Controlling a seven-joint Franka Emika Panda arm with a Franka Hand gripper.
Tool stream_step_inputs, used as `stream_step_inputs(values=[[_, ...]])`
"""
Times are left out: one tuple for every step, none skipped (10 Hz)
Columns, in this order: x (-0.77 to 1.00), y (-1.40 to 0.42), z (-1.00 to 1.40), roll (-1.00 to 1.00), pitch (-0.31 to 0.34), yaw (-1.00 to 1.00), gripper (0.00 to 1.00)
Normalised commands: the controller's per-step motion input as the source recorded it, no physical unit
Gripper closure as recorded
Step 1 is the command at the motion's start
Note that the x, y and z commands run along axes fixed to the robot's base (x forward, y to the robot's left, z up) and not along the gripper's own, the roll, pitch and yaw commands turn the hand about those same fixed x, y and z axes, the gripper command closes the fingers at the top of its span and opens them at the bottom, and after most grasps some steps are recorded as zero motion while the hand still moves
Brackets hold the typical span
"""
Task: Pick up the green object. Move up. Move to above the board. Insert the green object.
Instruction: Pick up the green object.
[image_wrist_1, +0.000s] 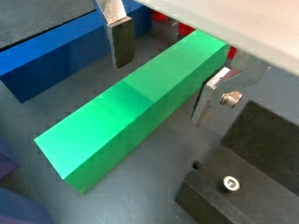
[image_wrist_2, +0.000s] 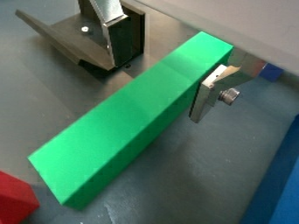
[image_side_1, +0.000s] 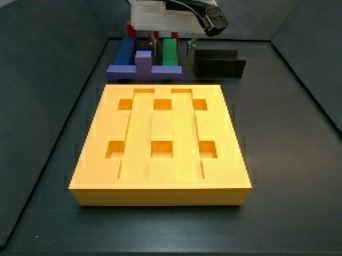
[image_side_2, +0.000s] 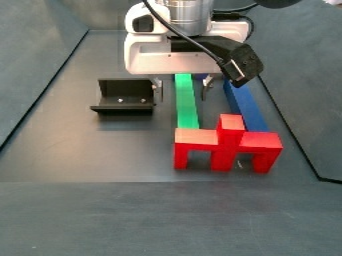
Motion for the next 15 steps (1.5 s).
stream_step_inputs(values=[[-0.02, 0.05, -0.19, 0.0, 0.0, 0.0, 0.0], [-0.02, 0.08, -0.23, 0.0, 0.0, 0.0, 0.0], [0.0, 0.04, -0.11, 0.0, 0.0, 0.0, 0.0], [0.0, -0.08, 0.0, 0.07, 0.0, 0.0, 0.0], [0.0, 0.0, 0.0, 0.01, 0.0, 0.0, 0.0], [0.0, -0.01, 0.02, 0.09, 0.043, -0.13, 0.0], [-0.05, 0.15, 0.08, 0.0, 0.0, -0.13, 0.0], [-0.07, 0.18, 0.01, -0.06, 0.0, 0.0, 0.0], [-0.01, 0.07, 0.0, -0.03, 0.0, 0.0, 0.0], [0.0, 0.0, 0.0, 0.0, 0.0, 0.0, 0.0], [0.0, 0.0, 0.0, 0.0, 0.0, 0.0, 1.0], [0.0, 0.0, 0.0, 0.0, 0.0, 0.0, 1.0], [0.0, 0.0, 0.0, 0.0, 0.0, 0.0, 1.0], [0.0, 0.0, 0.0, 0.0, 0.0, 0.0, 1.0], [0.0, 0.0, 0.0, 0.0, 0.0, 0.0, 1.0]])
